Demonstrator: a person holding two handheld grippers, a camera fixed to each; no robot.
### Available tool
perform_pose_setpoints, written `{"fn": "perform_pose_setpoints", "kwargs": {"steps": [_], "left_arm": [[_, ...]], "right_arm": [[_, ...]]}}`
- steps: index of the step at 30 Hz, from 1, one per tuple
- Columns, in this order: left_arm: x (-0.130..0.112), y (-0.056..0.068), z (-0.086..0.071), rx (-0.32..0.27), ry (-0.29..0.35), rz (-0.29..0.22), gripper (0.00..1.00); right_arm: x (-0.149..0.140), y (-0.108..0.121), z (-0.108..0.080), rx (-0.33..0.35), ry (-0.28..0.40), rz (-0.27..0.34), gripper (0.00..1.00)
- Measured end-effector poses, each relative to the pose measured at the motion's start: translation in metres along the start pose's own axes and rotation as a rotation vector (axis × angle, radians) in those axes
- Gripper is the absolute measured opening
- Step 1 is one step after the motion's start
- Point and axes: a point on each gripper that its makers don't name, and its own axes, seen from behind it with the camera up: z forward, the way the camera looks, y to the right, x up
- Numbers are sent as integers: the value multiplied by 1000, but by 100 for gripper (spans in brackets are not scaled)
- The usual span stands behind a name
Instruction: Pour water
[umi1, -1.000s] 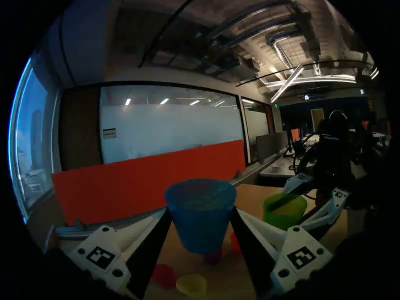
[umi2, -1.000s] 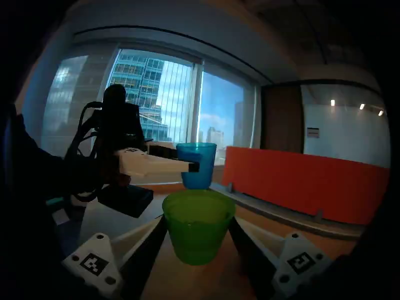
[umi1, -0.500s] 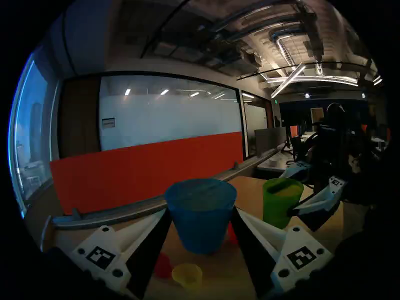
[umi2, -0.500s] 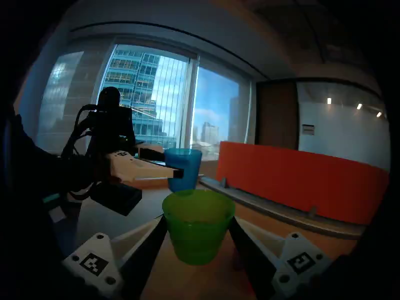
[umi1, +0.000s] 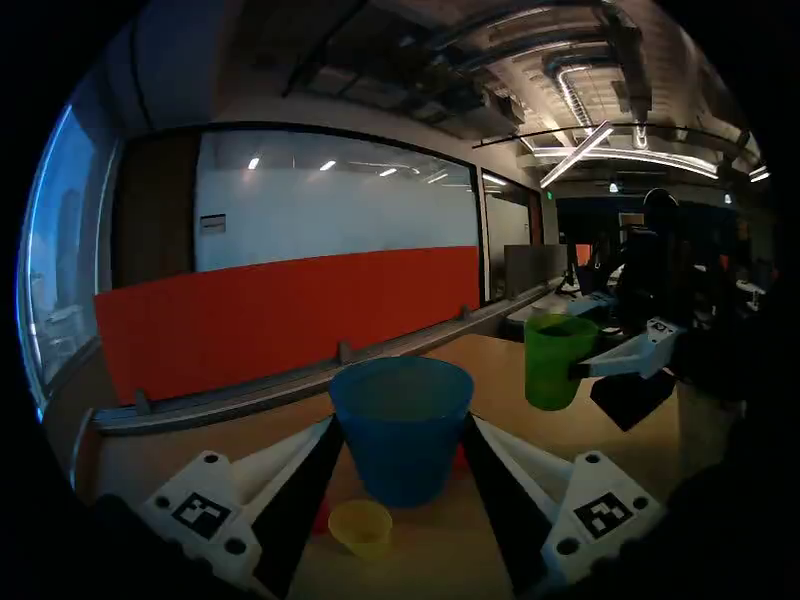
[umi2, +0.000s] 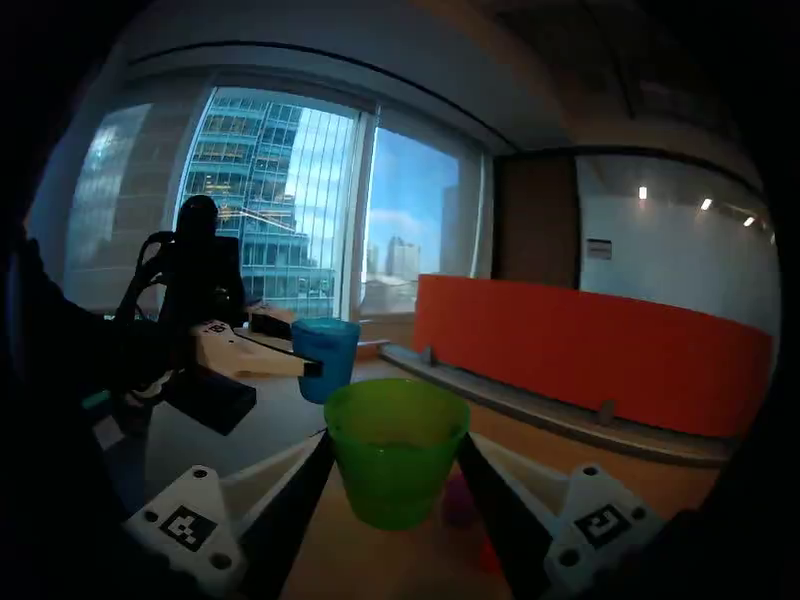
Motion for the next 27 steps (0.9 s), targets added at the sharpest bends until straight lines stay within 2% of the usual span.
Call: {"fn": "perform_pose_setpoints", "kwargs": {"steps": [15,27], "left_arm": [[-9,13,1,-32,-5,-12,82],[-36,23,9,-63,-90,19,82]], "right_arm": [[-9,23,-15,-41,-22,13,88],[-32,25,-18,-26,-77,32,88]]}}
